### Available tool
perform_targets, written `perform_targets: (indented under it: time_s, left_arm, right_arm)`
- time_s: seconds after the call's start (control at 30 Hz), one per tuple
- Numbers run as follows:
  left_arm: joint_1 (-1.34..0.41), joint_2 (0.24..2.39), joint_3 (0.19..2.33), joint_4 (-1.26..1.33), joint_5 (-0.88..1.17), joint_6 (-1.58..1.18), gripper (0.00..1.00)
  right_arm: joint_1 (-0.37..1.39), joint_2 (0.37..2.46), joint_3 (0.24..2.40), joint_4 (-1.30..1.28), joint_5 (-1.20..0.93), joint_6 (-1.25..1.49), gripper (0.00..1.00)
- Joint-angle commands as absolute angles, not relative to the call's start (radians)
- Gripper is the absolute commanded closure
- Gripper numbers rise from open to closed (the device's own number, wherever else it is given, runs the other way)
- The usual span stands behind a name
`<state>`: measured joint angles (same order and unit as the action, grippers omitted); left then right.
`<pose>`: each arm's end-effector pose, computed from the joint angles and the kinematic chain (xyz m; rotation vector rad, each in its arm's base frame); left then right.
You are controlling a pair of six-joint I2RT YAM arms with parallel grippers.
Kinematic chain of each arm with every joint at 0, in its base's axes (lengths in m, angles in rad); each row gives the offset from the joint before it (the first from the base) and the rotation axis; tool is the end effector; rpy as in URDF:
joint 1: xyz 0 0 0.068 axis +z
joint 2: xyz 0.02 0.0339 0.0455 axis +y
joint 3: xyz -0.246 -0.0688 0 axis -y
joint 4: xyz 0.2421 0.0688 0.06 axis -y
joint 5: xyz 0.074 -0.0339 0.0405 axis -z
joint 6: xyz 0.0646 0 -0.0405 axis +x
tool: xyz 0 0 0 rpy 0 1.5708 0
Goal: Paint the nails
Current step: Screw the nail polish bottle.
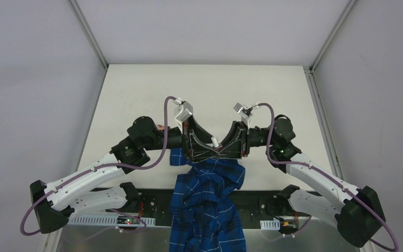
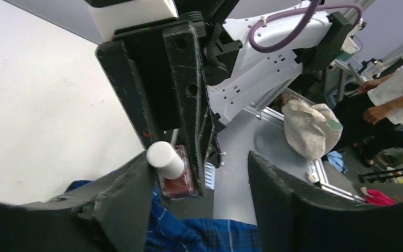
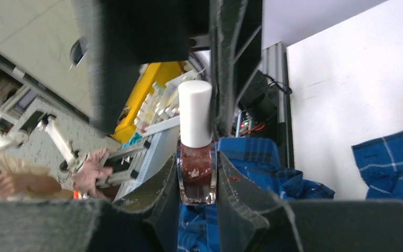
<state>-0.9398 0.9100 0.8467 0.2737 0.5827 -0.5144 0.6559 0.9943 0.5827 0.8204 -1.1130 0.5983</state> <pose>0.1126 -0.2144 0.3790 0.8595 1.3478 -1.5673 0.1437 0.1837 0.3186 -1.1480 1.1439 1.6440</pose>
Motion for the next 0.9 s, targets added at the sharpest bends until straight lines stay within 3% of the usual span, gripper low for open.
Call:
perform_targets:
  time_s: [0.0,0.13,0.33,0.6,0.77,0.87]
  left_arm:
    - [-0.969,0.845,0.831,0.354,0.536,-0.511,0.27]
    - [-0.964,0.827,0.818,0.287,0.349,-0.511,0.13]
    - [-0.964,0.88,0.874,0.101,0.109,-0.518,0.1]
    - [-0.965,0.962,0.907,0.079,0.072,-0.562,0.25]
    - [-0.964,0.992,0.914,0.08,0.057,-0.578,0.4]
    - [-0.964,0.998,0.912,0.08,0.04,-0.588,0.42]
  right_arm:
    - [0.628,0.954,0.593,0.655,-0.973,0.531,1.0]
    - [0.645,0.879,0.589,0.491,-0.86,0.439,1.0]
    - [0.727,0.802,0.585,0.293,-0.546,0.291,1.0]
    - [0.893,0.805,0.604,0.2,-0.19,0.181,1.0]
    - [0.96,0.859,0.633,0.179,-0.091,0.143,1.0]
    - [0.982,0.885,0.65,0.171,-0.071,0.13,1.0]
